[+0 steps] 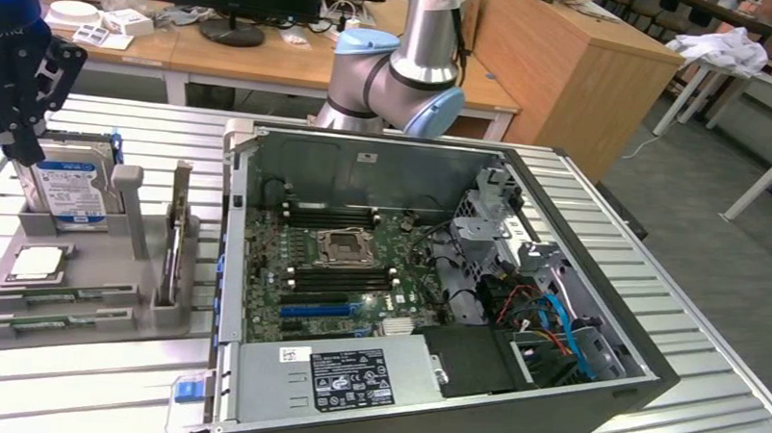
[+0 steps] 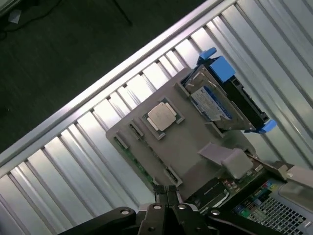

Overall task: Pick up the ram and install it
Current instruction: 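Pick up the ram and move it above insertion slot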

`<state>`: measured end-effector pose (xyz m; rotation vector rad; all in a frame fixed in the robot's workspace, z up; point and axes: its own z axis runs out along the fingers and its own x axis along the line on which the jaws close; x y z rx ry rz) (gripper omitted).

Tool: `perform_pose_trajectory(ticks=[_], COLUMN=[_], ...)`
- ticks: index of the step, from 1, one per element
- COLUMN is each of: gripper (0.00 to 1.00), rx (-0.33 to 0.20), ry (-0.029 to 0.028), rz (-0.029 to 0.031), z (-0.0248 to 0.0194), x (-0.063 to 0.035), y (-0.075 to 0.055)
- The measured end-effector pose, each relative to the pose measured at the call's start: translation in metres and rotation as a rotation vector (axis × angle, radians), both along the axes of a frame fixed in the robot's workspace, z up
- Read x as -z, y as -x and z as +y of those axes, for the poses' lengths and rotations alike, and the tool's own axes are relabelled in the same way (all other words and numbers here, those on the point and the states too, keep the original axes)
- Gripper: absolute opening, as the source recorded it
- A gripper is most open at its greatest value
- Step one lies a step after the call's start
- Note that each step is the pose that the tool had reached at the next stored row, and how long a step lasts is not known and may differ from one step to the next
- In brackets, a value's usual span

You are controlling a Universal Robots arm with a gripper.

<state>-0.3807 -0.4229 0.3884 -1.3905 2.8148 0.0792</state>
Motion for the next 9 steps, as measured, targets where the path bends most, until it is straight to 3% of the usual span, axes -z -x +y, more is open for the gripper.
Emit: perform_pose_trajectory(ticks=[9], gripper=[0.11], rx=[-0.165], ry=[0.0], rz=[0.0], z=[0.0], x=[0.0003], y=[0.0])
